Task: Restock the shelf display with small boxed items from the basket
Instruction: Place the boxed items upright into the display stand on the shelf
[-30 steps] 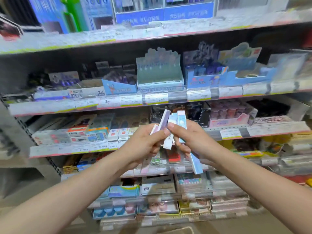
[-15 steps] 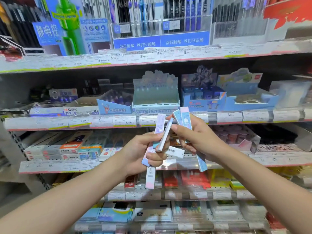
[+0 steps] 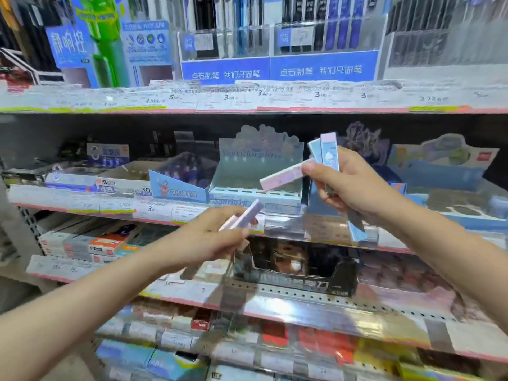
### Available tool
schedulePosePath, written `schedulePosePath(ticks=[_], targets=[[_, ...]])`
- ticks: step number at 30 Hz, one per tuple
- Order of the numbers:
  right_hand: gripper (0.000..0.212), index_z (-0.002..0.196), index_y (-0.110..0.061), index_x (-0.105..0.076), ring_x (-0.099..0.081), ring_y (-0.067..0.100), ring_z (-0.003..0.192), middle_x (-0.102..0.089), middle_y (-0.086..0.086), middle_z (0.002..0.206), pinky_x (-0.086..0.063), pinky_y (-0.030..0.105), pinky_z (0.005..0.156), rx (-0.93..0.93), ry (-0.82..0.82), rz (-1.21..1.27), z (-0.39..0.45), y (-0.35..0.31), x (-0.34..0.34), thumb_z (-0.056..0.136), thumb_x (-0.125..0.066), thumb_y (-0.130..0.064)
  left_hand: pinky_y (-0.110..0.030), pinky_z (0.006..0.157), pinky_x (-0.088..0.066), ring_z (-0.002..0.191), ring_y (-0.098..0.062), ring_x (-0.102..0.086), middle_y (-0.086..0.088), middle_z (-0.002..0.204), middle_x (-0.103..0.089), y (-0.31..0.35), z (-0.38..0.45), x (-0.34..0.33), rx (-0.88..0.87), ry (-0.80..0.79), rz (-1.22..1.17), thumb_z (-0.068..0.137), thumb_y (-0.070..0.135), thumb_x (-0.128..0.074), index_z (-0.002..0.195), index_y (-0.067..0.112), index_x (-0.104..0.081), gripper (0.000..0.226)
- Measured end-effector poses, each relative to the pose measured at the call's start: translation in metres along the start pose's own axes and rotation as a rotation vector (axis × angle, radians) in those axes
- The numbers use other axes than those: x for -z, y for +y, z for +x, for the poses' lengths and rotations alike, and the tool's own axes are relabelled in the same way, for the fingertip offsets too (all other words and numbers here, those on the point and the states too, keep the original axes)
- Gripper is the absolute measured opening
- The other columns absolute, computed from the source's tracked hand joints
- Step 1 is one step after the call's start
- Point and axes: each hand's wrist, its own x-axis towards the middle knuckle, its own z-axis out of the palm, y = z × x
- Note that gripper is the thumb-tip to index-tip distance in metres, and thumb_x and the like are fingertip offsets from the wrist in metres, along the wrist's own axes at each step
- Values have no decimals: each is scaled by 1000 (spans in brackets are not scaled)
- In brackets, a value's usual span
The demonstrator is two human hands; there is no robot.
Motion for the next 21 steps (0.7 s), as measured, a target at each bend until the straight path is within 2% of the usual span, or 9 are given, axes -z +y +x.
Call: schedulePosePath(ticks=[2, 5, 8, 10, 13, 14, 16, 19, 21], targets=[[22, 71, -18, -47, -33, 7, 32, -40, 2, 48, -29, 16, 33, 4, -40, -110, 17, 1, 1, 93, -50, -16, -27, 55, -35, 61, -17, -42, -9, 71, -49, 0, 3, 12, -46, 12, 234, 92, 21, -53, 108, 33, -49, 20], [30, 63, -22, -51, -34, 5, 32, -45, -6, 42, -31, 17, 33, 22, -116, -274, 39, 0, -7, 93, -50, -18, -20, 52, -34, 50, -6, -40, 0, 59, -43, 3, 12, 30, -70, 4, 533, 93, 22, -51, 127, 33, -32, 41], [35, 57, -22, -52, -49, -1, 37, -52, -20, 35, -33, 8, 38, 58, -160, -485, 60, 0, -20, 92, -50, -20, -28, 72, -44, 69, -11, -55, -5, 72, -58, -3, 24, 51, -25, -47, 670, 89, 37, -51, 140, 36, -16, 62], [31, 60, -21, -54, -51, -8, 44, -54, -21, 41, -35, 9, 44, 86, -165, -598, 72, 0, -30, 91, -51, -20, -25, 65, -42, 62, -12, -51, -2, 66, -54, -7, 31, 62, 20, -124, 735, 89, 37, -49, 144, 39, -6, 69], [5, 86, -20, -57, -50, -1, 59, -57, -9, 79, -39, 23, 62, 124, -120, -742, 94, 4, -46, 88, -54, -22, -17, 52, -34, 48, -4, -41, 6, 55, -41, -6, 42, 75, 91, -239, 833, 93, 29, -47, 146, 33, 3, 73], [11, 97, -19, -57, -53, 10, 75, -56, -1, 94, -42, 32, 73, 113, -95, -796, 100, 6, -52, 88, -53, -24, -16, 51, -34, 46, -4, -40, 6, 55, -40, -5, 43, 78, 102, -281, 854, 94, 29, -47, 147, 32, 3, 73], [24, 109, -17, -55, -51, 24, 99, -55, 8, 109, -38, 35, 83, 107, -57, -862, 111, 10, -62, 88, -52, -29, -16, 50, -33, 44, -4, -39, 6, 54, -40, -8, 46, 86, 102, -356, 893, 94, 28, -46, 147, 32, 6, 75], [38, 123, -10, -45, -47, 21, 109, -53, 9, 115, -27, 27, 75, 121, -17, -924, 122, 12, -77, 91, -50, -29, -14, 52, -35, 47, -1, -42, 5, 58, -44, -10, 53, 96, 73, -451, 892, 93, 29, -47, 146, 34, 6, 75], [46, 132, -6, -36, -46, 30, 117, -49, 16, 127, -24, 30, 74, 96, 11, -1031, 127, 14, -83, 93, -47, -28, -15, 60, -38, 56, -2, -45, 1, 70, -52, -7, 55, 102, 74, -490, 871, 93, 29, -48, 146, 38, 5, 75]])
